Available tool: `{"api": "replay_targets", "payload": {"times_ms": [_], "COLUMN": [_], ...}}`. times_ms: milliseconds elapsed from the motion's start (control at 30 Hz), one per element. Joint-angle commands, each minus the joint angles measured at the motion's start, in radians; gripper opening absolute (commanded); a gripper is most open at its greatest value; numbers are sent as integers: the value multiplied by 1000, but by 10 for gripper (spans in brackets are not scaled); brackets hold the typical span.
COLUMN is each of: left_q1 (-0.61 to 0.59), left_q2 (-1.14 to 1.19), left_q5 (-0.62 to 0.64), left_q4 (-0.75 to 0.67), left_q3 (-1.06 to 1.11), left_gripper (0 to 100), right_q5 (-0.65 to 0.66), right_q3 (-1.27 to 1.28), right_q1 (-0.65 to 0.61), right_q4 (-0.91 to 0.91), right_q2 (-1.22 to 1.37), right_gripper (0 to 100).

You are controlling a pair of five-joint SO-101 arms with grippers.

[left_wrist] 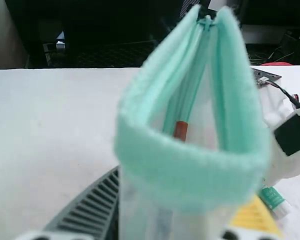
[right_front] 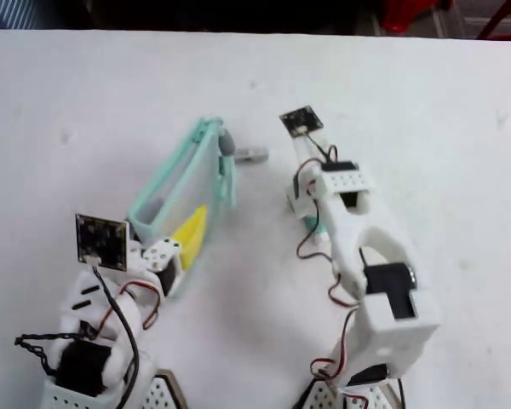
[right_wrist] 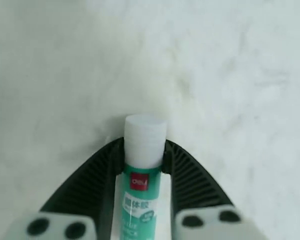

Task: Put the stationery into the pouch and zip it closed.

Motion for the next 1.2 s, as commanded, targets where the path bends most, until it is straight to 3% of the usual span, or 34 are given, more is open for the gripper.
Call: {"api": "replay_targets", "payload": {"times_ms": [0, 300, 733, 1167], "left_q1": [2, 2, 2, 2], "left_q2": [8, 8, 8, 8], "left_q5": [6, 6, 6, 6], "left_q4": [-5, -5, -5, -5], "left_q3": [-12, -12, -12, -12], "left_gripper": [244, 244, 244, 244], "right_q5": [9, 0, 0, 2], "right_q3": [48, 140, 617, 631], "right_q1": [-4, 4, -4, -4], "right_q4": [-58, -97, -501, -510], "right_q2": [-101, -209, -661, -674], "right_gripper": [16, 16, 16, 16]}}
